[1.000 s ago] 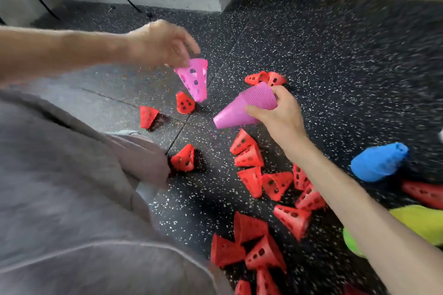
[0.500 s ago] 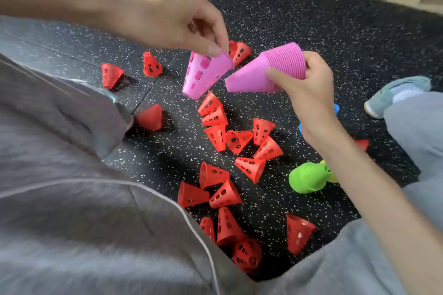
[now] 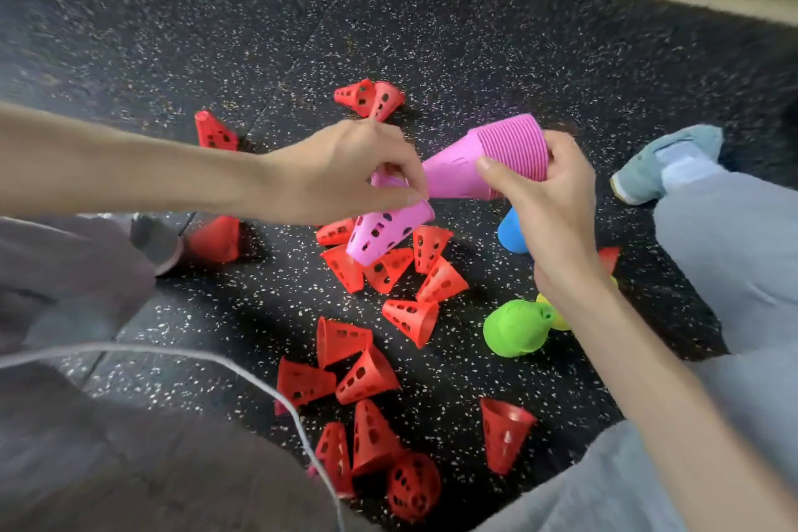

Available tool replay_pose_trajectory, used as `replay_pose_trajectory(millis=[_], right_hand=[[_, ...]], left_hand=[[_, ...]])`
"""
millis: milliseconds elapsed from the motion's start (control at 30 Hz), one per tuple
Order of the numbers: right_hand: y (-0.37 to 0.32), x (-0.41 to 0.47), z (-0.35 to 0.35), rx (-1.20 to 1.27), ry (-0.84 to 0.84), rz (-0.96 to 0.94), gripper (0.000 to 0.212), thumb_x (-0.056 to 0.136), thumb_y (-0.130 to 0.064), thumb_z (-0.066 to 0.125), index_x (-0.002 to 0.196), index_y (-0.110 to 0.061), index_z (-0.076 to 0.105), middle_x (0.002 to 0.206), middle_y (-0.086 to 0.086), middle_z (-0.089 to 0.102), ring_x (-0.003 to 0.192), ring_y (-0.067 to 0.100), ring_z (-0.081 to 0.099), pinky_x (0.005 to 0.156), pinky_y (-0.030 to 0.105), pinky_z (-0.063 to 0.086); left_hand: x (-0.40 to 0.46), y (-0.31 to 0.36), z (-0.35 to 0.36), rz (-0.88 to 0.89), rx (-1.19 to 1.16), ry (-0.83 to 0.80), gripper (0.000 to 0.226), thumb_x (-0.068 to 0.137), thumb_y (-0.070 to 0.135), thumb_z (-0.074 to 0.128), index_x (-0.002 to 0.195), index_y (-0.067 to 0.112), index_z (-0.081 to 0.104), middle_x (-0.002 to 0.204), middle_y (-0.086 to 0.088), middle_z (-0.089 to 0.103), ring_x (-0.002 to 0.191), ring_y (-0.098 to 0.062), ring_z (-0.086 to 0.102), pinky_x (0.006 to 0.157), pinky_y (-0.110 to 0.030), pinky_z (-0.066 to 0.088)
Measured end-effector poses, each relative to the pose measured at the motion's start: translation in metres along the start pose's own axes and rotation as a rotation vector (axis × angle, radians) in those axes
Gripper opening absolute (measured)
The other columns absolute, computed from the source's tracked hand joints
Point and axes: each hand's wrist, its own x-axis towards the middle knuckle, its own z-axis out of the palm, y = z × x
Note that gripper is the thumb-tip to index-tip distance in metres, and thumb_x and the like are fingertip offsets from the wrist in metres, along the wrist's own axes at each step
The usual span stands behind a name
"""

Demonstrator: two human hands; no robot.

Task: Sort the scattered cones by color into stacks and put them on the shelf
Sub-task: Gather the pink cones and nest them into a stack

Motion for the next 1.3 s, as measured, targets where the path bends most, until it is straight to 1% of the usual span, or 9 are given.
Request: replay_pose_trajectory(millis=[67, 267, 400, 500, 700, 833, 967, 1100, 1300], right_hand=[[0.007, -0.001, -0.006, 0.01, -0.029, 0.03, 0.031, 0.08, -0.027, 0.082, 0.104, -0.018, 0.065, 0.089, -0.003, 0.071, 0.075, 0.007, 0.063, 0.072, 0.03, 0.051], [0.024, -0.001, -0.021, 0.099, -0.054, 0.107, 0.03, 0.084, -0.022, 0.082, 0.107, -0.014, 0.064, 0.093, 0.006, 0.074, 0.077, 0.009, 0.066, 0.068, 0.025, 0.053], [0.028, 0.004, -0.028, 0.158, -0.087, 0.138, 0.028, 0.085, -0.019, 0.081, 0.107, -0.013, 0.065, 0.094, 0.01, 0.075, 0.078, 0.012, 0.067, 0.07, 0.027, 0.054], [0.027, 0.014, -0.033, 0.154, -0.109, 0.124, 0.028, 0.084, -0.023, 0.083, 0.106, -0.018, 0.066, 0.091, 0.003, 0.075, 0.079, 0.011, 0.068, 0.071, 0.027, 0.054], [0.03, 0.026, -0.04, 0.219, -0.132, 0.134, 0.028, 0.084, -0.024, 0.083, 0.107, -0.02, 0.067, 0.088, 0.0, 0.074, 0.076, 0.008, 0.068, 0.066, 0.017, 0.051], [0.039, 0.027, -0.037, 0.193, -0.154, 0.14, 0.029, 0.085, -0.024, 0.083, 0.109, -0.021, 0.068, 0.093, 0.002, 0.075, 0.085, 0.017, 0.071, 0.074, 0.027, 0.057], [0.049, 0.03, -0.033, 0.144, -0.177, 0.158, 0.028, 0.089, -0.026, 0.078, 0.113, -0.023, 0.066, 0.096, 0.0, 0.075, 0.09, 0.018, 0.071, 0.078, 0.03, 0.059], [0.054, 0.036, -0.028, 0.078, -0.229, 0.105, 0.02, 0.101, -0.026, 0.062, 0.121, -0.024, 0.067, 0.102, -0.004, 0.075, 0.097, 0.013, 0.07, 0.09, 0.038, 0.057], [0.061, 0.039, -0.022, 0.016, -0.316, 0.088, 0.034, 0.103, -0.032, 0.059, 0.136, -0.028, 0.061, 0.118, -0.014, 0.07, 0.109, -0.002, 0.063, 0.098, 0.03, 0.053]], left_hand=[[0.01, 0.001, 0.008, 0.009, 0.002, 0.046, 0.01, 0.095, 0.03, 0.064, 0.101, 0.033, 0.071, 0.099, 0.011, 0.059, 0.094, -0.005, 0.052, 0.083, -0.014, 0.039], [0.032, 0.005, 0.028, 0.026, 0.001, 0.073, 0.008, 0.098, 0.028, 0.061, 0.102, 0.029, 0.066, 0.103, 0.005, 0.053, 0.1, -0.017, 0.048, 0.09, -0.033, 0.041], [0.044, 0.014, 0.045, 0.037, -0.029, 0.129, 0.005, 0.097, 0.021, 0.064, 0.101, 0.023, 0.066, 0.106, 0.003, 0.05, 0.101, -0.012, 0.047, 0.091, -0.027, 0.04], [0.057, 0.019, 0.056, 0.02, -0.106, 0.186, 0.008, 0.097, 0.018, 0.066, 0.103, 0.022, 0.064, 0.107, 0.006, 0.048, 0.097, 0.002, 0.047, 0.083, -0.013, 0.037], [0.076, 0.017, 0.075, -0.052, -0.288, 0.354, 0.037, 0.094, 0.026, 0.072, 0.127, 0.023, 0.055, 0.127, 0.003, 0.048, 0.118, -0.008, 0.054, 0.089, -0.016, 0.049], [0.079, 0.017, 0.088, -0.226, -0.514, 0.269, 0.056, 0.097, 0.044, 0.061, 0.146, 0.035, 0.035, 0.116, 0.005, 0.065, 0.085, -0.021, 0.07, 0.068, -0.037, 0.061], [0.079, 0.011, 0.096, -0.221, -0.614, 0.218, 0.061, 0.094, 0.047, 0.058, 0.148, 0.037, 0.032, 0.111, 0.004, 0.067, 0.074, -0.017, 0.073, 0.048, -0.022, 0.051], [0.081, -0.002, 0.096, -0.174, -0.49, 0.224, 0.067, 0.087, 0.046, 0.071, 0.146, 0.039, 0.04, 0.124, 0.014, 0.062, 0.083, -0.003, 0.068, 0.056, -0.014, 0.049], [0.083, -0.011, 0.096, -0.093, -0.25, 0.111, 0.083, 0.085, 0.054, 0.075, 0.152, 0.057, 0.026, 0.137, 0.016, 0.056, 0.113, -0.004, 0.057, 0.097, -0.031, 0.051]])
